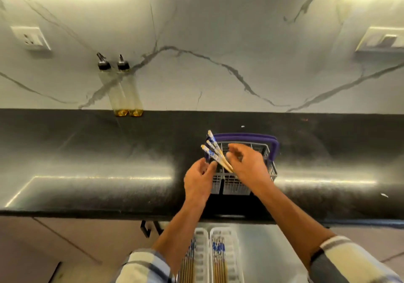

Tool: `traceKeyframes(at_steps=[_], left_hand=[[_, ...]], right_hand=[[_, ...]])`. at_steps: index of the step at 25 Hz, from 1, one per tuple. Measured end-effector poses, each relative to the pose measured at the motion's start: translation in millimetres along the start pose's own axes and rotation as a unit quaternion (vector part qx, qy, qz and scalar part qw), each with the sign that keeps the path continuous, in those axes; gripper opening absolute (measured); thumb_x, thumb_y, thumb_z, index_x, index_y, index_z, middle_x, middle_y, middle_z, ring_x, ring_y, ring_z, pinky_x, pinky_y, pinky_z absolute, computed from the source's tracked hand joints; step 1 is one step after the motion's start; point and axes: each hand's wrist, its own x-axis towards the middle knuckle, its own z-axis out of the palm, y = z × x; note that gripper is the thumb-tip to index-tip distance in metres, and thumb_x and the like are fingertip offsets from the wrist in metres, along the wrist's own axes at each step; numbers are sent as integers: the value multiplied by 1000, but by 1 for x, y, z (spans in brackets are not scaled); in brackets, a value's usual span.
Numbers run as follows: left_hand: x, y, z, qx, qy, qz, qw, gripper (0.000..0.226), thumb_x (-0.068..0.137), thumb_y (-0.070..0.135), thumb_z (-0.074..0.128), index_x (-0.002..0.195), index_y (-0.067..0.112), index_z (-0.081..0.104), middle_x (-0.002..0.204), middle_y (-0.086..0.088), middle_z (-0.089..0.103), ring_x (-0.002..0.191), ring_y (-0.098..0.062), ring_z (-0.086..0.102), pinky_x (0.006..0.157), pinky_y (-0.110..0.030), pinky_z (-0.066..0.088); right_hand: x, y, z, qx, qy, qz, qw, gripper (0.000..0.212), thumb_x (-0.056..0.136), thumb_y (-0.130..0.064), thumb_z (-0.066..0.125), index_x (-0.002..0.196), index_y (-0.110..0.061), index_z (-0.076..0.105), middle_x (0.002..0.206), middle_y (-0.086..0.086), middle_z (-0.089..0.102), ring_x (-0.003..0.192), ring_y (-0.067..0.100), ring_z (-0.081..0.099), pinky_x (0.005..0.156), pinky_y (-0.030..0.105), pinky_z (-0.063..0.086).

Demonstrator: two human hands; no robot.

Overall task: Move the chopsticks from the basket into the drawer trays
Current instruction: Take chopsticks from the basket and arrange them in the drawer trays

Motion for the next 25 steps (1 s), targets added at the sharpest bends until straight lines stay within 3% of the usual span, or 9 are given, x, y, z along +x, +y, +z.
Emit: traceKeyframes(at_steps=[3,5,8,11,14,16,19,22,25], left_hand=[[7,2,12,72,50,-3,996,59,80,68,58,121,28,66,108,9,74,101,-10,68,94,-41,53],[10,3,16,97,58,-10,994,57,78,76,52,114,35,68,100,13,74,97,-10,68,90,-45,53],[9,13,20,98,70,-16,993,37,86,65,54,92,32,72,80,10,72,84,-14,67,84,-42,53],[14,15,25,60,69,-39,995,41,88,56,59,73,18,67,66,5,66,70,-17,62,76,-39,53],[17,19,26,-6,62,-51,997,39,89,49,63,69,15,68,64,3,65,59,-10,57,61,-30,50],[15,26,23,-15,65,-40,997,33,93,42,61,70,19,69,63,6,64,57,-4,55,54,-20,42],[15,39,15,-41,81,-24,996,29,95,38,58,79,20,74,70,4,70,63,-6,63,56,-17,45],[10,56,2,-74,99,-15,992,28,95,37,59,79,20,75,72,1,72,66,-8,65,56,-17,48],[6,82,-20,-137,125,-7,983,23,94,33,62,73,27,69,76,1,70,70,-10,63,63,-22,54]], right_hand=[[24,-2,9,-43,-99,-7,994,26,94,-25,60,119,-20,65,110,1,71,92,13,66,82,25,52],[32,-3,11,-53,-145,-18,988,25,96,-23,57,119,-21,64,111,2,70,92,14,65,79,25,52],[37,-1,8,-50,-172,-9,984,27,96,-24,58,123,-23,64,111,-3,70,87,7,62,70,12,44],[43,0,3,-52,-148,12,988,22,91,-32,66,111,-26,71,98,-9,74,79,2,64,70,16,48],[45,-3,-6,-42,-129,22,991,14,84,-42,73,88,-28,74,71,-12,70,58,-4,60,56,13,42],[46,-5,-12,-25,-136,30,990,14,82,-43,74,82,-29,75,67,-9,71,54,-1,59,55,17,47],[48,-13,-21,3,-131,37,991,14,81,-40,75,85,-27,77,72,-3,74,57,10,58,61,30,54],[48,-27,-32,11,-113,9,994,13,82,-38,75,86,-25,77,70,-2,72,48,2,51,51,23,48],[48,-46,-49,20,-103,-28,994,12,82,-35,75,88,-25,76,71,0,72,50,8,54,53,22,49]])
